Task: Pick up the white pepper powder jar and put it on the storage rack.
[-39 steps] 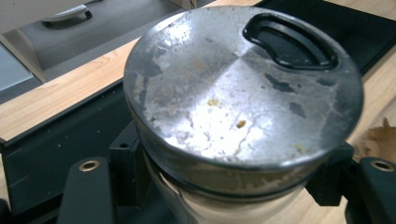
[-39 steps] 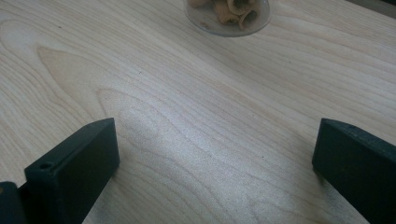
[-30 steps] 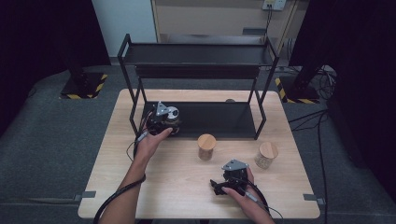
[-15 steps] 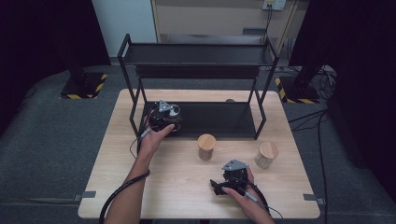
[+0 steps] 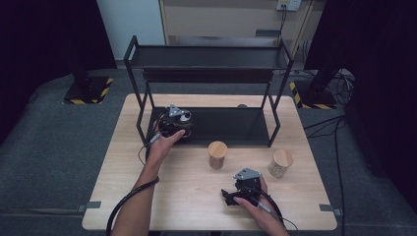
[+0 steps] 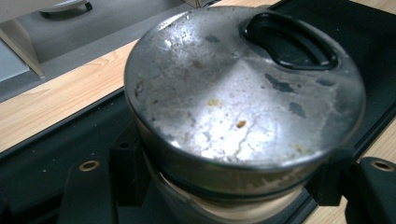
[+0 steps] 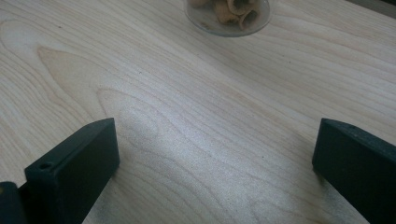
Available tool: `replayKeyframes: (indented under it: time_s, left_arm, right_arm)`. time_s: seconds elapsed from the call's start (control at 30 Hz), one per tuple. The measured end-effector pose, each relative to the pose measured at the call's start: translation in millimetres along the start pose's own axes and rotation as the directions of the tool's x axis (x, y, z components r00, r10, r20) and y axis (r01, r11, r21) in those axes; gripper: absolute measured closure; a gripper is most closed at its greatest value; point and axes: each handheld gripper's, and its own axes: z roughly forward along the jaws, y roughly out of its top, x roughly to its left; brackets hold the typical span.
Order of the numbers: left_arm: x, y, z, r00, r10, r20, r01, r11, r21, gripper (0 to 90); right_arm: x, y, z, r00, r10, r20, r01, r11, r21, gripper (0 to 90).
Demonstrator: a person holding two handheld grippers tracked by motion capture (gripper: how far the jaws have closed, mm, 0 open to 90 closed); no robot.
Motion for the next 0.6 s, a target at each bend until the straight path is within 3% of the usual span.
replayKeyframes:
  time_s: [0.6]
  left_arm:
    - [-3.3,-1.0,13.2,0.9989,0.029,0.036,-0.029,0.9996,0.006,29.1]
  right_arm:
    - [0.0,0.0,0.0,1.0000,0.000,0.000,0.000,1.000,0.000,0.7]
